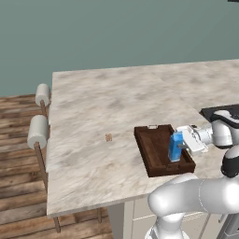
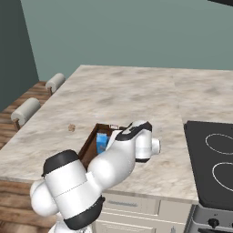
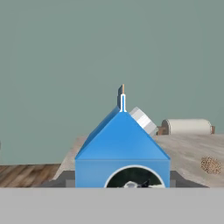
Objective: Take out the milk from the fridge and place it on the tray on the counter. Then take the sugar cube near the tray and place it in the tray.
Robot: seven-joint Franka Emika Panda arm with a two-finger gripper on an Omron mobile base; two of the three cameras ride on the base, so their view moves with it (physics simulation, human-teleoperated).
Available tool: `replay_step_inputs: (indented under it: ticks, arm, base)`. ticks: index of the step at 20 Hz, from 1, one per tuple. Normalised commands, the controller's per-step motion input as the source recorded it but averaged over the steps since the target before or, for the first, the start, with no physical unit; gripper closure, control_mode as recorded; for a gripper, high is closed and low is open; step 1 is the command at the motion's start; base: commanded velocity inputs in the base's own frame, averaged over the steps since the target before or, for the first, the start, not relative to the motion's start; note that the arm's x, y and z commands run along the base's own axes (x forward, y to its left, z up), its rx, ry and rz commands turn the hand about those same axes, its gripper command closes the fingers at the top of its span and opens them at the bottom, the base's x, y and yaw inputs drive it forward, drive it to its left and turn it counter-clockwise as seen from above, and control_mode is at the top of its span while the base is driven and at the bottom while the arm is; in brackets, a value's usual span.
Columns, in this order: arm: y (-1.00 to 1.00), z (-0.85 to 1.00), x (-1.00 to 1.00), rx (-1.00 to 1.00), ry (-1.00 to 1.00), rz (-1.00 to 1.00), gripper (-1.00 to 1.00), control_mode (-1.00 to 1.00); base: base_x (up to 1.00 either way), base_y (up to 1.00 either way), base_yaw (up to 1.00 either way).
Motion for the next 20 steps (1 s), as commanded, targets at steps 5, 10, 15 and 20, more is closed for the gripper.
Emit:
replay_step_inputs:
  ticks: [5,10,15,20]
  arm:
    - [-0.01,-0.23,0.00,0.00,0.00,0.00,1.00,-1.00]
    - [-0.12,0.00,0.02,0.00,-0.01,0.00,1.00,-1.00]
    - [-0.11,0.07,0.12,0.00,0.00,0.00,1.00,-1.00]
    - [0.00,0.00,0.19,0.00,0.00,0.00,1.00,-1.00]
  base:
    - [0.00,0.00,0.00]
    - [0.00,0.00,0.00]
    - [0.00,0.00,0.00]
    - [0.00,0.00,0.00]
